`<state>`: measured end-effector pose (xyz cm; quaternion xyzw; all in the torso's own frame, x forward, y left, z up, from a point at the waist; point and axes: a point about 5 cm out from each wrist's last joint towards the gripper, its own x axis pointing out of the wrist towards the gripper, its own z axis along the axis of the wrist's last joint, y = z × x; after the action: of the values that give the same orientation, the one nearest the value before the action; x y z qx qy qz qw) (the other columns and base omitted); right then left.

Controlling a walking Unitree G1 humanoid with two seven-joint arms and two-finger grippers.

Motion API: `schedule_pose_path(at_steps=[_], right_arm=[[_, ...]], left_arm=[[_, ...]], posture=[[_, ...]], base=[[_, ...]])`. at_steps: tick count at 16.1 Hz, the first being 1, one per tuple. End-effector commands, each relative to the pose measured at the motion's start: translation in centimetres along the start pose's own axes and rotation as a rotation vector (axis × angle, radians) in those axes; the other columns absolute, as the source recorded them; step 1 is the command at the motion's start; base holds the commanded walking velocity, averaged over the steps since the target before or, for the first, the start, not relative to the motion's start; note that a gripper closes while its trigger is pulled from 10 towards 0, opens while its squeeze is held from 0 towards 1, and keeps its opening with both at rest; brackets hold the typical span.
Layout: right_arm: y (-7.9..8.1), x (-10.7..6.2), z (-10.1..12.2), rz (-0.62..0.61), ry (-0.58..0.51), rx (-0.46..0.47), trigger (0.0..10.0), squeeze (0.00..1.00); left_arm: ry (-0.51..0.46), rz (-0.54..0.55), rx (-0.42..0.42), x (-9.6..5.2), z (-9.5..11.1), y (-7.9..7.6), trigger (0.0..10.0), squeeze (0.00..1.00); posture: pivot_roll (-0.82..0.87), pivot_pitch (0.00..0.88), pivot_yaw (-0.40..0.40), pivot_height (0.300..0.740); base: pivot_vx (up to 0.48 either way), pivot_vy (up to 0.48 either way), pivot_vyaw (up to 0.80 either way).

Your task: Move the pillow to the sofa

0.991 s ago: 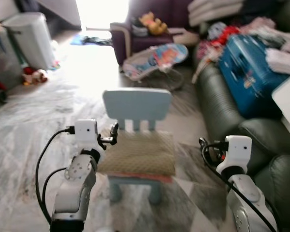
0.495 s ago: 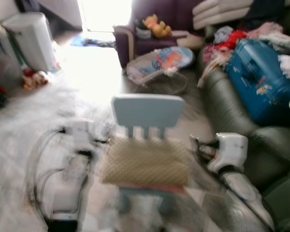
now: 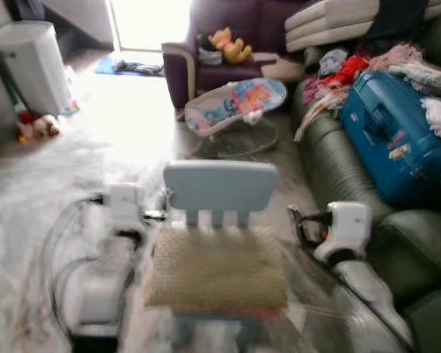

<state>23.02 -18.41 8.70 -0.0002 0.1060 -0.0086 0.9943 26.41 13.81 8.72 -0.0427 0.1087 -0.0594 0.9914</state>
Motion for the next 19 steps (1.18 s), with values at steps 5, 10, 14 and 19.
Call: schedule_pose_path(at_steps=[5, 10, 14, 19], right_arm=[[0.4, 0.2, 0.3, 0.01, -0.014, 0.005, 10.0, 0.0], [0.5, 0.3, 0.2, 0.015, -0.01, 0.006, 10.0, 0.0], [0.5, 0.2, 0.3, 0.012, -0.014, 0.015, 10.0, 0.0], [0.4, -0.4, 0.0, 0.005, -0.004, 0.045, 10.0, 0.0]], left_arm=[[-0.033, 0.032, -0.037, -0.1, 0.6, 0.8, 10.0, 0.0], [-0.03, 0.036, -0.036, -0.2, 0.6, 0.9, 10.0, 0.0], [-0.017, 0.044, -0.034, -0.3, 0.3, 1.4, 10.0, 0.0], [0.03, 0.017, 0.002, -1.3, -0.7, 2.4, 10.0, 0.0]], posture=[[-0.04, 0.0, -0.019, 0.74], [-0.04, 0.0, -0.02, 0.74], [-0.03, 0.0, -0.019, 0.74], [-0.03, 0.0, -0.018, 0.74]], base=[[0.058, 0.0, 0.0], [0.0, 0.0, 0.0], [0.0, 0.0, 0.0], [0.0, 0.0, 0.0]])
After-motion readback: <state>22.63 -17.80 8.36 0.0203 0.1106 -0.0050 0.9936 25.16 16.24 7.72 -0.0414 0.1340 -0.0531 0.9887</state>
